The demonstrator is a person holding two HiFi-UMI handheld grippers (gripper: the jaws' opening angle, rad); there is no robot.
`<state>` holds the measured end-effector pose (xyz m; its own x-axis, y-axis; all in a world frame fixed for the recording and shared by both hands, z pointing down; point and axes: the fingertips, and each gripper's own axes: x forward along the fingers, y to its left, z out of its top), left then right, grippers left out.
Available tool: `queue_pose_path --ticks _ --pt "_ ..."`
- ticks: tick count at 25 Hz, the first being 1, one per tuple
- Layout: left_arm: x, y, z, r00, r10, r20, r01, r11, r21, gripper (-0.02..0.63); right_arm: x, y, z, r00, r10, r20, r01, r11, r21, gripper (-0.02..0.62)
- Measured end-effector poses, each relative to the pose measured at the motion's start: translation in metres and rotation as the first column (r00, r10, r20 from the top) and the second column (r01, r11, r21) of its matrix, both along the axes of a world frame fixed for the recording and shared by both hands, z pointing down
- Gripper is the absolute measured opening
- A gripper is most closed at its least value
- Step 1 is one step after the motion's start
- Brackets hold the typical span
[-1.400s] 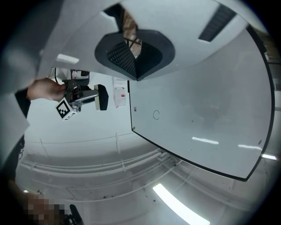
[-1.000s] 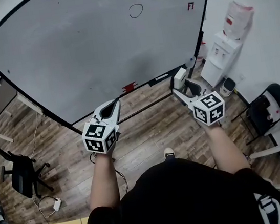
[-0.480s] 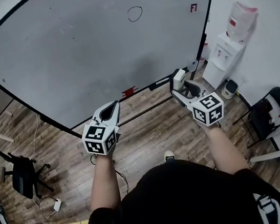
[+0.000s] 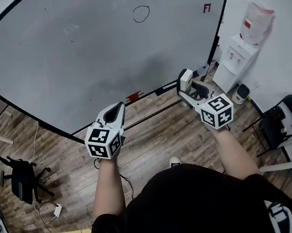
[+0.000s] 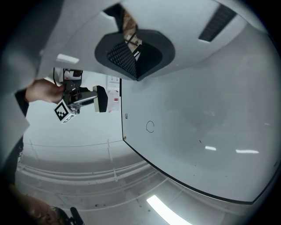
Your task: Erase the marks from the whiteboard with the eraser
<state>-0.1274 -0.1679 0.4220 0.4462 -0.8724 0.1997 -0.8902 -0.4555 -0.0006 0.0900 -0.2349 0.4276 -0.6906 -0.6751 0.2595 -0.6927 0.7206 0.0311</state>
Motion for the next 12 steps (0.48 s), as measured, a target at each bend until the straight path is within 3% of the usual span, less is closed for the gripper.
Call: queue_pose_path --ticks 12 --pt "0.006 -0.032 0.001 0.999 -0.032 0.010 0.032 0.999 -0.020 0.011 -0.002 -0.042 0.008 0.999 -0.043 -0.001 0.043 0.999 -0.022 0.230"
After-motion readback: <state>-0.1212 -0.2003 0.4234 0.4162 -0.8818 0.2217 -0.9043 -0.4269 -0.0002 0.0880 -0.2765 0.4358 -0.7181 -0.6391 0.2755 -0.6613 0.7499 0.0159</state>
